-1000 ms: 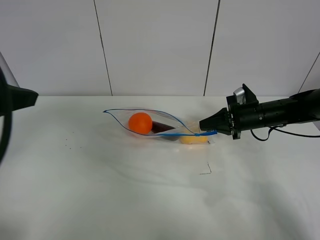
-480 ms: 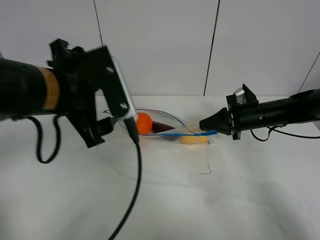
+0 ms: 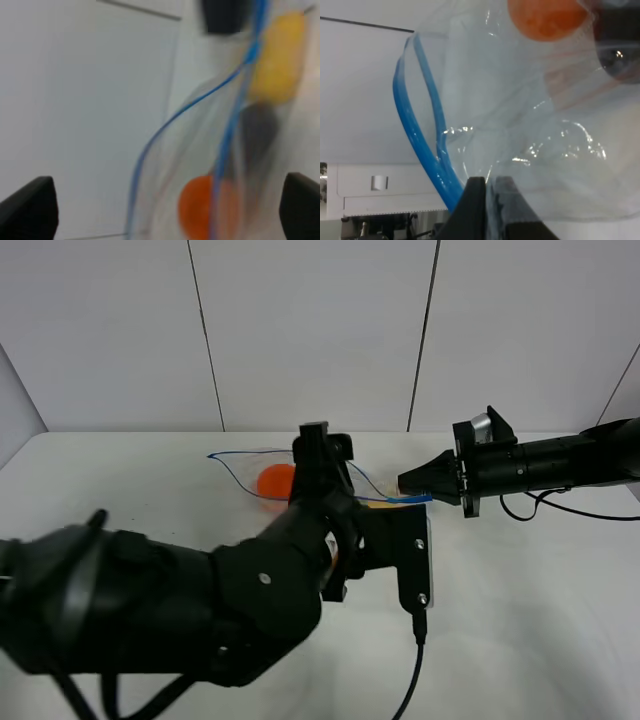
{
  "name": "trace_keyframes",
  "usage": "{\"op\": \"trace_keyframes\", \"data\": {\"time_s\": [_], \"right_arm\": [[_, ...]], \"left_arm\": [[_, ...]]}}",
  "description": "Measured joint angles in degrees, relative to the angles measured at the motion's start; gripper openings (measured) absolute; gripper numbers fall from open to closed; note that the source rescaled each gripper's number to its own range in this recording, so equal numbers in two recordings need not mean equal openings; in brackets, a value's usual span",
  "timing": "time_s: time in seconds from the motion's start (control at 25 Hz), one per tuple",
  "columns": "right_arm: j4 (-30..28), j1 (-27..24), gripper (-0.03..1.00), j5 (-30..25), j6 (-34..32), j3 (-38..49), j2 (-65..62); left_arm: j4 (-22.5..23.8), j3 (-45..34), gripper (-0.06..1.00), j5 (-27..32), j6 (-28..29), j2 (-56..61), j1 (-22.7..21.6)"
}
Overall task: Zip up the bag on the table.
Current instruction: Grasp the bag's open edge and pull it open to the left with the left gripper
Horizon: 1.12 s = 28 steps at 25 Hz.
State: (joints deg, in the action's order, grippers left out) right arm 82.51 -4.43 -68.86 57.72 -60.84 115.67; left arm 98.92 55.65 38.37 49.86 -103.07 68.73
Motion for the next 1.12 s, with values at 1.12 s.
{"op": "trace_keyframes", "data": {"time_s": [1.12], "right_arm": [[0.0, 0.0, 0.00, 0.0, -0.2, 0.0, 0.0]], "left_arm": [[0.6, 13.9, 0.84, -0.9, 0.9, -13.8, -0.2]]}}
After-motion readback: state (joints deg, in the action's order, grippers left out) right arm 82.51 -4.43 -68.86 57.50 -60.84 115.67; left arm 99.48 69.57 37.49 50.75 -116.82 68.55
